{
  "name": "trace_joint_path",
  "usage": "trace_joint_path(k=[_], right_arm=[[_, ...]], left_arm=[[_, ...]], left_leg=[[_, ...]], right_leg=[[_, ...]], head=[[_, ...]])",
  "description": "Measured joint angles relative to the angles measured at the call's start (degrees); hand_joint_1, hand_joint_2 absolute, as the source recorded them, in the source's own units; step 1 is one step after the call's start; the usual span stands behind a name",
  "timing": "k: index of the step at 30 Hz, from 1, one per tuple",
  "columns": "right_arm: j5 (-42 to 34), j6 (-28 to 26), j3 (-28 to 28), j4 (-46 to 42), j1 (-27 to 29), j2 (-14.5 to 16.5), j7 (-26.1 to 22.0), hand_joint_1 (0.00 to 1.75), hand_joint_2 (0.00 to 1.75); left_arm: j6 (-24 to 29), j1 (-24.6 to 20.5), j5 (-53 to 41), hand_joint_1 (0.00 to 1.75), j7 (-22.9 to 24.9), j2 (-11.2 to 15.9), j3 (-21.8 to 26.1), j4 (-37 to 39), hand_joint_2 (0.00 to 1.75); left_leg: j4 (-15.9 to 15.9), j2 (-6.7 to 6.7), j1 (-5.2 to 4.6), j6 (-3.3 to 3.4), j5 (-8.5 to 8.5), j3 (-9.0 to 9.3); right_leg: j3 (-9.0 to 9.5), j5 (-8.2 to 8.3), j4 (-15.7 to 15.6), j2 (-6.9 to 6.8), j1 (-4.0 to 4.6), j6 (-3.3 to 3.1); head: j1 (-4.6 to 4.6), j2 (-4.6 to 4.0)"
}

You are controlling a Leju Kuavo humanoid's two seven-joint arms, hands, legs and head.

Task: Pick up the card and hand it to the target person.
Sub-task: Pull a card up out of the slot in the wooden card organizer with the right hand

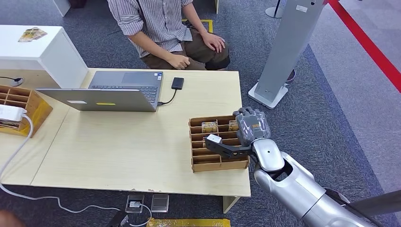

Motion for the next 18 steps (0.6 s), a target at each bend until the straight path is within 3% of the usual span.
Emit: trace_joint_path(k=[5, 10, 18], right_arm=[[-0.3, 0.0, 0.2, 0.0, 0.2, -0.1, 0.0, 0.63, 1.75], [-0.4, 0.1, 0.2, -0.6, 0.3, -0.5, 0.0, 0.69, 1.75], [-0.5, 0.4, 0.1, -1.7, 0.6, -1.1, 0.4, 1.13, 1.75]], left_arm=[[0.0, 0.0, 0.0, 0.00, 0.1, -0.1, 0.0, 0.0, 0.00], [0.0, 0.0, 0.0, 0.00, 0.3, -0.1, 0.0, 0.0, 0.00], [0.0, 0.0, -0.1, 0.00, 0.4, -0.1, -0.2, 0.0, 0.00]], left_leg=[[0.0, -0.01, 0.00, 0.00, 0.02, 0.03], [0.0, -0.02, 0.00, 0.01, 0.01, 0.00], [0.0, -0.04, 0.00, 0.01, 0.01, -0.01]], right_leg=[[0.03, 0.02, 0.0, 0.01, 0.00, 0.00], [0.01, 0.00, 0.0, -0.02, 0.00, 0.01], [0.01, 0.00, 0.0, -0.05, 0.00, 0.00]], head=[[0.00, 0.00], [0.00, 0.00], [0.00, 0.00]])
